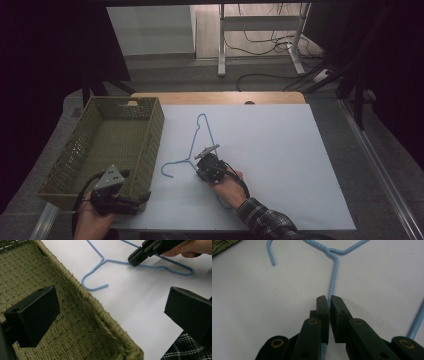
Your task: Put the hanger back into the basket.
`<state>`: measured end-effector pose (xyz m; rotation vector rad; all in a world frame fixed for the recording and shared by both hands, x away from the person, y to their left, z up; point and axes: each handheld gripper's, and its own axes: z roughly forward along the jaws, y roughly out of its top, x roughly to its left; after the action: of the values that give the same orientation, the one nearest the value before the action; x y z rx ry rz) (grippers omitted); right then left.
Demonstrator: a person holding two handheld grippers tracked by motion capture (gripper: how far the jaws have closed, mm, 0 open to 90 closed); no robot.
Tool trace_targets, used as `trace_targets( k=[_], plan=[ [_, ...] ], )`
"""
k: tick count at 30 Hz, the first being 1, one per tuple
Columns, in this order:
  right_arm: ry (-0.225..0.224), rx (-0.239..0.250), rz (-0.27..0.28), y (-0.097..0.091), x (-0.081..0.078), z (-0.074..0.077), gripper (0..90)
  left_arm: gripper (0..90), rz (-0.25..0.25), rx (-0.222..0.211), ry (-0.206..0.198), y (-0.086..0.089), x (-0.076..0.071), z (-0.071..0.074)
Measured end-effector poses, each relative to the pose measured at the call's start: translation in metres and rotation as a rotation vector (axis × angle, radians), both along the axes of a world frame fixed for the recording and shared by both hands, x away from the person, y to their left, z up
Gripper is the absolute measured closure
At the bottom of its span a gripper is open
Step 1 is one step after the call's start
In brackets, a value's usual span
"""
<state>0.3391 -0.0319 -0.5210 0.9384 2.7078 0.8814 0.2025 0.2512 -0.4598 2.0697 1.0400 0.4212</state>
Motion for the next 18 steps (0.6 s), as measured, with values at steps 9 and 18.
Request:
trace_targets(
  k=[9, 18],
  plan=[
    [0.007, 0.015, -0.011, -0.003, 0.001, 0.004, 86.0, 0.1, -0.004, -0.008, -0.022, -0.004, -0.002, 0.005],
    [-0.001, 0.037, -0.019, -0.006, 0.001, 0.011, 86.2, 0.6, -0.018, -0.033, -0.039, -0.010, -0.005, 0.011]
  ],
)
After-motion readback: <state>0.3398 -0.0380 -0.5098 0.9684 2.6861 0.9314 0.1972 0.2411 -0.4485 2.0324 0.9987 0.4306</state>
